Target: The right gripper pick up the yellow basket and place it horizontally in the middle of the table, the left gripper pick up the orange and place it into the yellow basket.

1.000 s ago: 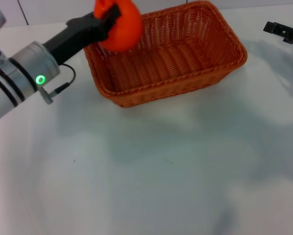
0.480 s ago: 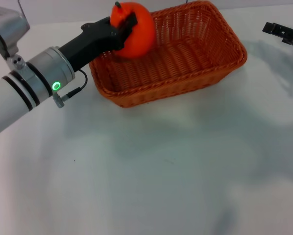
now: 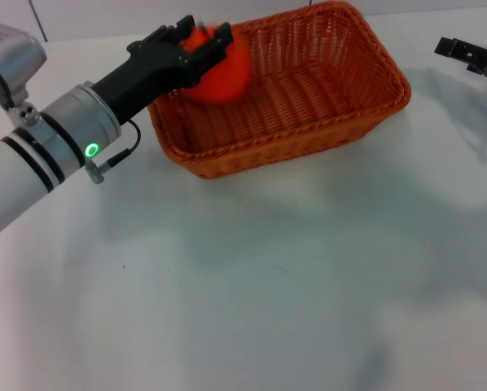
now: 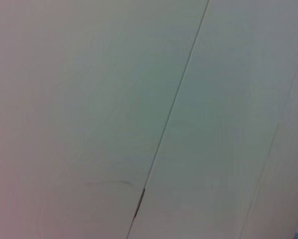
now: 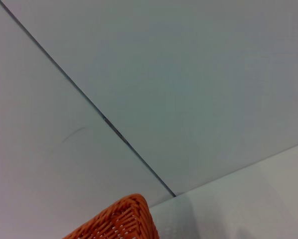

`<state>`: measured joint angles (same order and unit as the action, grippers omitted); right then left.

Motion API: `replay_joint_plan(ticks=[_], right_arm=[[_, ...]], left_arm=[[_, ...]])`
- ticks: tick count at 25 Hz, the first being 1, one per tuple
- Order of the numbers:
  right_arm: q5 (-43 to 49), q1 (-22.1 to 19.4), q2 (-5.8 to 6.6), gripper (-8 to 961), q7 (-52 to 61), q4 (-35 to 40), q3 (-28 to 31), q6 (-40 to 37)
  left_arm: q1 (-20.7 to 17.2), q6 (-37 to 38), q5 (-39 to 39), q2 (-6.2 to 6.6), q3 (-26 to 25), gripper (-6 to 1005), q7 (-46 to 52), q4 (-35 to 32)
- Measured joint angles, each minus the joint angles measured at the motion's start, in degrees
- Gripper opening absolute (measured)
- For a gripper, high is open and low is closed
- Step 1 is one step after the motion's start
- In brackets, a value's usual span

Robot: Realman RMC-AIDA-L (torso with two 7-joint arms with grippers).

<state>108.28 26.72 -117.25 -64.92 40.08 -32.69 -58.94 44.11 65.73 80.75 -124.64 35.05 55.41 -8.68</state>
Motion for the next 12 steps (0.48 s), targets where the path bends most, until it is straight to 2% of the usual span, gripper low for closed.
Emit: replay_joint_plan(ticks=[6, 11, 12], right_arm=[[0.00, -0.07, -0.04, 944, -0.49, 0.00, 0.00, -0.05], [-0.43, -0.14, -0.07, 944, -0.93, 0.00, 0.00, -0.05], [-0.63, -0.11, -0.08, 944, -1.25, 0.00, 0.00, -0.05]], left_arm=[[-1.22, 2.76, -3.98, 0.02, -3.61, 618, -4.85, 0.50], [-3.48, 3.76, -9.36, 0.23, -8.12, 852, -11.62, 0.32], [-4.24, 3.87, -10.31, 0.26, -9.70, 863, -14.62, 0.30]])
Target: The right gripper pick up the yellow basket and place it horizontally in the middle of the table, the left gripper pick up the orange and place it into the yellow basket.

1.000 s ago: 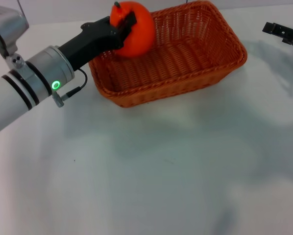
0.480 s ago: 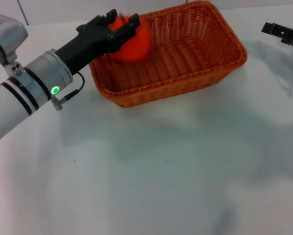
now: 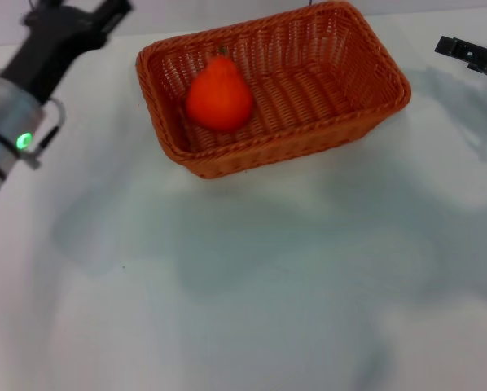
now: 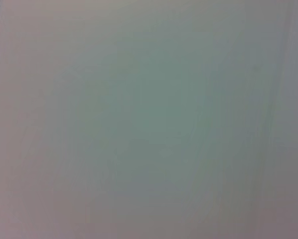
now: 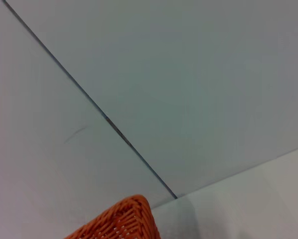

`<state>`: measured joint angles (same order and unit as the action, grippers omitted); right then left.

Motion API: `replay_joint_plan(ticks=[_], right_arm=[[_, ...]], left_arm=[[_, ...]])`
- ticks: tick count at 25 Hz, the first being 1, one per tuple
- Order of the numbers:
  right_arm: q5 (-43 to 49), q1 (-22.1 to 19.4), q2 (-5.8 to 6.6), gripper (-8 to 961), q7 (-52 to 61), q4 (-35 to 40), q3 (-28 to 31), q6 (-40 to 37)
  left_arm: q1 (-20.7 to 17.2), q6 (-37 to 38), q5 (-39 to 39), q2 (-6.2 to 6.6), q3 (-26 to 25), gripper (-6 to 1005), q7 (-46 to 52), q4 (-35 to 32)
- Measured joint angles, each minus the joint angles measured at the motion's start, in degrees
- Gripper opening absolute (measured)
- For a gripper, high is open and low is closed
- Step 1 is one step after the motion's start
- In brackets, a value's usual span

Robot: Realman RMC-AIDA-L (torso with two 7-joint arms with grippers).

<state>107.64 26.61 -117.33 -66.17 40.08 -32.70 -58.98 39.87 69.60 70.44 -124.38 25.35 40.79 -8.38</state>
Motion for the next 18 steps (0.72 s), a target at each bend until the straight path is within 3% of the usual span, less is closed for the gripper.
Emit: replay_joint_plan(ticks=[7, 14, 18], right_arm=[[-7.00, -0.47, -0.75, 944, -8.76, -0.06, 0.42, 0.20], [-21.04, -3.23, -1.85, 944, -27.11, 0.74, 4.77, -1.19], [-32.69, -5.18, -2.16, 944, -43.80, -1.99, 6.68, -8.05]], left_arm=[[-5.08, 2.10, -5.33, 0.02, -10.33, 909, -16.37, 1.97], [-9.96, 2.40, -6.85, 0.30, -19.26, 910, -18.68, 2.16], [-11.39, 2.38, -6.87, 0.38, -20.54, 910, -19.17, 2.09]])
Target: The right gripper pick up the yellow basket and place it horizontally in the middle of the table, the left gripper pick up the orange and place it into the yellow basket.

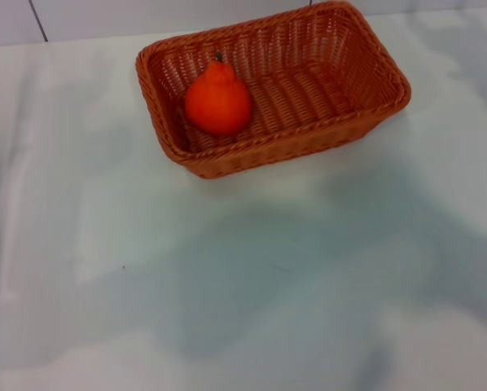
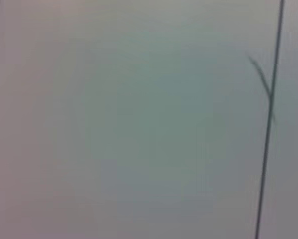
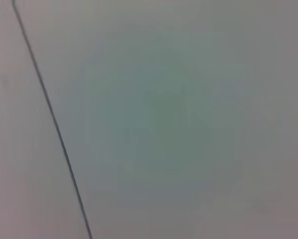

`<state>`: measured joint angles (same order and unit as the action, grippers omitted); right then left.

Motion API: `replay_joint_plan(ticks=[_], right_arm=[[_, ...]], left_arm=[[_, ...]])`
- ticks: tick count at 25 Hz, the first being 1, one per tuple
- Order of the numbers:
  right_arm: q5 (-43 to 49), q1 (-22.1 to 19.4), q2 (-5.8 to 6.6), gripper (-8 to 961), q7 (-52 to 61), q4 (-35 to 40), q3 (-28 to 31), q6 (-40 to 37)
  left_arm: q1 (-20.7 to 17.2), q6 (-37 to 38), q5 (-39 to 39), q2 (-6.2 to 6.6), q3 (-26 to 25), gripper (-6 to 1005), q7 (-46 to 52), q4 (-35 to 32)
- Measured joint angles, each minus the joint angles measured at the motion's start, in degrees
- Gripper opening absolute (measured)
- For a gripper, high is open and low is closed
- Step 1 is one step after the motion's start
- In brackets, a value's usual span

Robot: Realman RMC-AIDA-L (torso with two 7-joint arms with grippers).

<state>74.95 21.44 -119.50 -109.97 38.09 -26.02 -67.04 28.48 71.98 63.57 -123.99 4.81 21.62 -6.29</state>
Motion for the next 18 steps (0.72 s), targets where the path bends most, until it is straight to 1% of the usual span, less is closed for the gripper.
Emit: replay_joint_plan(ticks=[2, 5, 8, 12, 18], right_arm=[[-5.60, -0.77, -0.05, 944, -8.88, -3.04, 0.68, -4.96], [-12.21, -1.44, -0.05, 944, -18.91, -8.38, 1.85, -11.20], [-17.79, -1.64, -0.11, 944, -26.45, -13.97, 2.98, -15.02], [-20.83, -1.93, -0.22, 944, -29.19, -17.83, 3.86, -15.81], [-21.35, -2.15, -0.19, 944, -29.38, -19.76, 4.77, -15.17]], left_arm=[[-0.20, -0.34, -0.02, 0.00, -0.02, 910, -0.94, 0.20], [-0.29, -0.55, -0.02, -0.11, 0.10, 910, -3.01, 0.89], [-0.22, -0.56, 0.20, -0.11, 0.30, 910, -4.97, 2.07], [-0.03, -0.16, 0.54, -0.10, 0.60, 909, -5.16, 2.58], [0.09, -0.19, 0.54, -0.04, 0.59, 909, -5.18, 3.36]])
